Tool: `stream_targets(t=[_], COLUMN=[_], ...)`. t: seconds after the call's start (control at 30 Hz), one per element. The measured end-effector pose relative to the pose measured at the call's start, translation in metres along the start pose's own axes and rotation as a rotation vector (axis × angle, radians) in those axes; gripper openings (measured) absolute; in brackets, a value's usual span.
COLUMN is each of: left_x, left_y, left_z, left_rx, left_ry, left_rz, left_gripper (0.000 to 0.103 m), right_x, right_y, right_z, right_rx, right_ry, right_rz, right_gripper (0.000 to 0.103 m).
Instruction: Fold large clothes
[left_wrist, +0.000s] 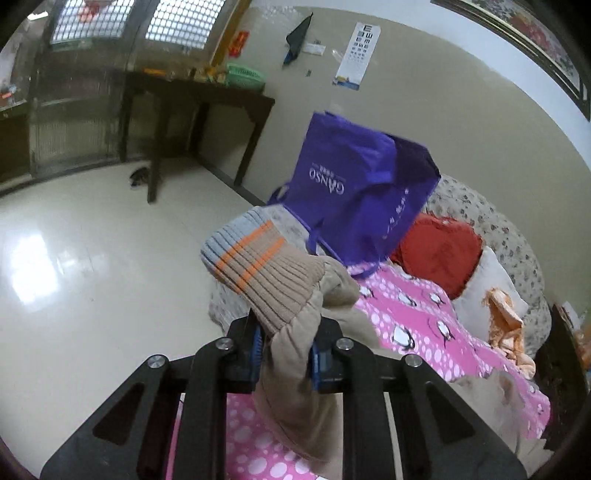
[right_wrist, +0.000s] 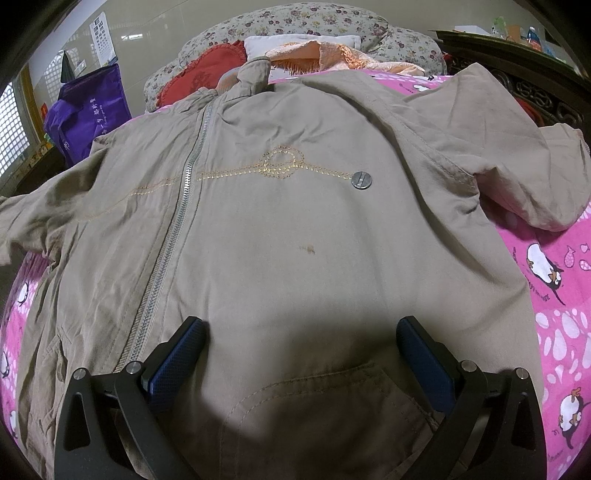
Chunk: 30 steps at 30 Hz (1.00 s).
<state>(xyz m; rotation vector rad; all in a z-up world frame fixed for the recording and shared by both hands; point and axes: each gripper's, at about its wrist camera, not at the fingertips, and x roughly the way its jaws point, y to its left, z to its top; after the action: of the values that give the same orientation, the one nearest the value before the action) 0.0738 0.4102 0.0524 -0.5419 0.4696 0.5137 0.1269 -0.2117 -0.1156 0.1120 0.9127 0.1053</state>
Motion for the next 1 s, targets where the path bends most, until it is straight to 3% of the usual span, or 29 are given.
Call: stream_targets(t=[0.1, 0.17, 0.33, 0.47, 0.57, 0.6, 0.63, 0.7, 0.77, 0.83, 1.0], left_x=[-0.010, -0.019, -0.040, -0.046, -0.035, -0.029, -0.026, -0.016, -0.014, -0.023, -0.039], left_y=[-0.032, -0.072, -0.181, -0.274, -0.321, -0.335, -0.341, -0.358, -0.360, -0.351, -0.305], left_z=[-0.009, -0.023, -0.071, -0.151, -0.203, -0.223, -0.236, -0.268, -0.287, -0.292, -0.289], left_rx=[0.031, 0.105, 0.218, 0.358, 0.399, 0.425, 0.448, 0.502, 0.543, 0.566, 0.558], left_ry=[-0.008, -0.020, 0.060, 0.156, 0.244, 0.279, 0.309, 0.395, 0.477, 0.488, 0.489], left_rz=[-0.071, -0.129, -0.376, -0.525, -0.565, -0.568, -0.570, -0.571, -0.582, -0.607, -0.644], left_gripper=[0.017, 0.017, 0.017, 0.017, 0.020, 0.030, 0.043, 0.053, 0.057, 0.065, 0.066], right_x=[0.000, 0.000, 0.000, 0.000, 0.000, 0.000, 0.000, 0.000, 0.000, 0.000, -0.004], right_y=[0.000, 0.000, -0.001, -0.001, -0.001, -0.001, -0.002, -0.001, -0.001, -0.002, 0.000], right_z=[0.000, 0.000, 0.000, 0.000, 0.000, 0.000, 0.000, -0.001, -0.001, -0.001, -0.001], right_rx=[0.000, 0.001, 0.001, 0.003, 0.004, 0.004, 0.005, 0.005, 0.006, 0.008, 0.010], right_ry=[0.000, 0.000, 0.000, -0.001, -0.001, -0.001, -0.001, -0.001, 0.000, 0.000, 0.010], right_rz=[0.000, 0.002, 0.002, 0.005, 0.006, 0.006, 0.007, 0.007, 0.009, 0.010, 0.009], right_gripper=[0.102, 0.102, 0.102, 0.102, 0.102, 0.102, 0.102, 0.102, 0.102, 0.102, 0.102])
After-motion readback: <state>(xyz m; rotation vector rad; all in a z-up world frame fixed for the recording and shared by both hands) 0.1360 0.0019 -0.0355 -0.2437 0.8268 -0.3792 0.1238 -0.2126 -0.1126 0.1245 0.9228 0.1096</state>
